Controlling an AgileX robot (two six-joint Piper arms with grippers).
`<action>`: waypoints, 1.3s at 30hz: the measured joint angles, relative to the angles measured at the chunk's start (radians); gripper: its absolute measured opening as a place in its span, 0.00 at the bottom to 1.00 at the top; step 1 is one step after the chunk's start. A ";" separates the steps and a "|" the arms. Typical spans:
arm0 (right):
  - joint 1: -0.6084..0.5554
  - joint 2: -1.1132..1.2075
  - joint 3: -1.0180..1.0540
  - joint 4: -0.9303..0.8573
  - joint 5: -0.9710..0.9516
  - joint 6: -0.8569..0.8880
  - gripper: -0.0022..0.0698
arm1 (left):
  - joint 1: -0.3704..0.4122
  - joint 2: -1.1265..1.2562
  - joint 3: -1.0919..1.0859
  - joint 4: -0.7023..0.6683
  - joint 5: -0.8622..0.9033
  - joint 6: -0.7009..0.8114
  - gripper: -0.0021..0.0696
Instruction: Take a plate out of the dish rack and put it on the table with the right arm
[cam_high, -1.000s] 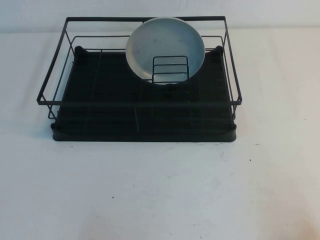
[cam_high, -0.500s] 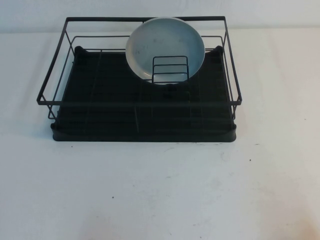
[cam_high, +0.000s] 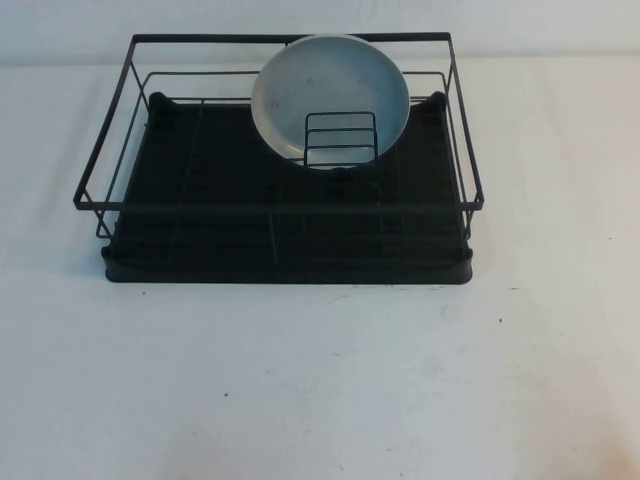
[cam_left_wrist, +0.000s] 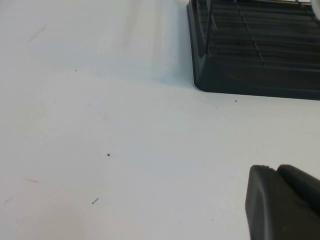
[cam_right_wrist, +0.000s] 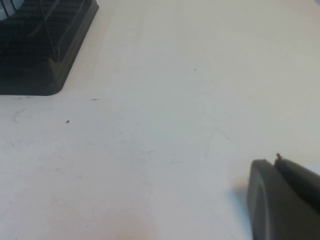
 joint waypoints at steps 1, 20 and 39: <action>0.000 0.000 0.000 0.000 0.000 0.000 0.00 | 0.000 0.000 0.000 0.000 0.000 0.000 0.02; 0.000 0.000 0.000 0.000 0.000 0.000 0.00 | 0.000 0.000 0.000 0.000 0.000 0.000 0.02; 0.000 0.000 0.000 0.679 -0.242 0.000 0.00 | 0.000 0.000 0.000 0.000 0.000 0.000 0.02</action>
